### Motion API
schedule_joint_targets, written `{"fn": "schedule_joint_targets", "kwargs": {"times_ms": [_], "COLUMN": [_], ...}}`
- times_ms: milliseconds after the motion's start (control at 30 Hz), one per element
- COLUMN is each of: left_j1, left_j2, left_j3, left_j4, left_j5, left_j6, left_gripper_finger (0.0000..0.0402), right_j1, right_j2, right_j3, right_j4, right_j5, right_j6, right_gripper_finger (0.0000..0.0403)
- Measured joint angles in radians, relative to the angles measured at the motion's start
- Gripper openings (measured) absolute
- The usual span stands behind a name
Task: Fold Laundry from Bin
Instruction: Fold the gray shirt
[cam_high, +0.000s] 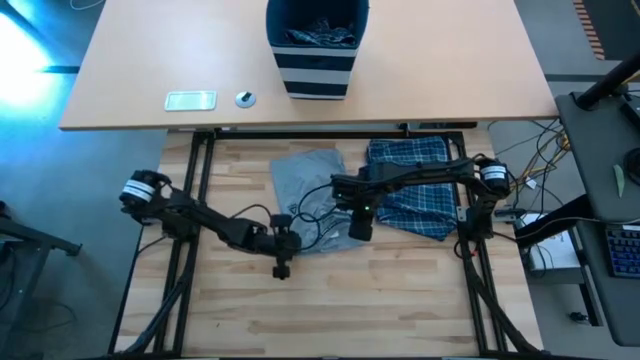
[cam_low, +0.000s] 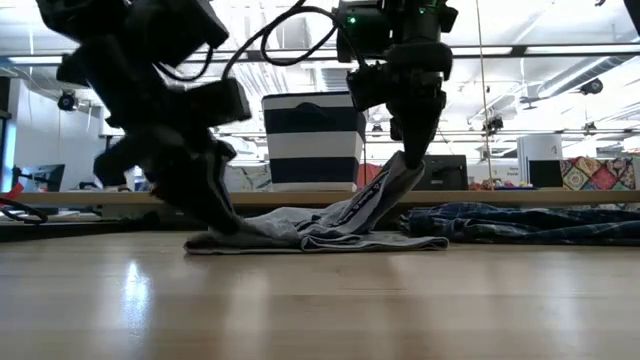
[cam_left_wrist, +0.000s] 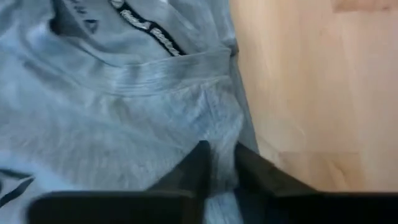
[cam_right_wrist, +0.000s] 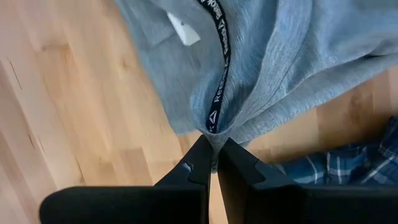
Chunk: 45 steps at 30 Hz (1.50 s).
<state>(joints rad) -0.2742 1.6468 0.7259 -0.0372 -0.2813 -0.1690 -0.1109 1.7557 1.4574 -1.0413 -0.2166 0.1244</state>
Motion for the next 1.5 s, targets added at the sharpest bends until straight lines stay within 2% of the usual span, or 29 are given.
{"fn": "schedule_joint_targets", "kwargs": {"times_ms": [67,300,433,600,733,867,1167,1333,1500], "left_j1": [0.000,0.003,0.004,0.004,-0.008,-0.041,-0.077,-0.097,-0.116], "left_j2": [-0.037,-0.207,-0.308,-0.387,-0.391,-0.372,-0.354,-0.294,-0.212], "left_j3": [-0.004,-0.007,-0.013,-0.046,-0.066,-0.087,-0.100,-0.100,-0.085], "left_j4": [-0.031,-0.147,-0.240,-0.276,-0.277,-0.279,-0.271,-0.227,-0.179], "left_j5": [0.001,-0.025,-0.049,-0.047,0.005,0.065,0.029,0.029,0.031], "left_j6": [-0.019,-0.072,-0.154,-0.217,-0.227,-0.189,-0.108,-0.026,0.046], "left_gripper_finger": [0.0011,0.0002,0.0001,0.0001,0.0010,0.0046,0.0139,0.0159,0.0161], "right_j1": [0.003,0.019,0.035,0.061,0.061,0.061,0.087,0.104,0.113], "right_j2": [-0.004,-0.009,-0.008,-0.006,-0.006,-0.006,0.005,0.041,0.063], "right_j3": [0.000,0.056,0.064,0.054,0.049,0.048,0.047,0.045,0.045], "right_j4": [-0.016,-0.078,-0.035,0.059,0.098,0.106,0.150,0.148,0.154], "right_j5": [-0.004,-0.094,-0.151,-0.150,-0.129,-0.097,-0.097,-0.097,-0.117], "right_j6": [-0.016,0.001,0.096,0.118,0.159,0.165,0.174,0.191,0.212], "right_gripper_finger": [0.0013,0.0013,0.0013,0.0013,0.0013,0.0013,0.0013,0.0013,0.0013]}}
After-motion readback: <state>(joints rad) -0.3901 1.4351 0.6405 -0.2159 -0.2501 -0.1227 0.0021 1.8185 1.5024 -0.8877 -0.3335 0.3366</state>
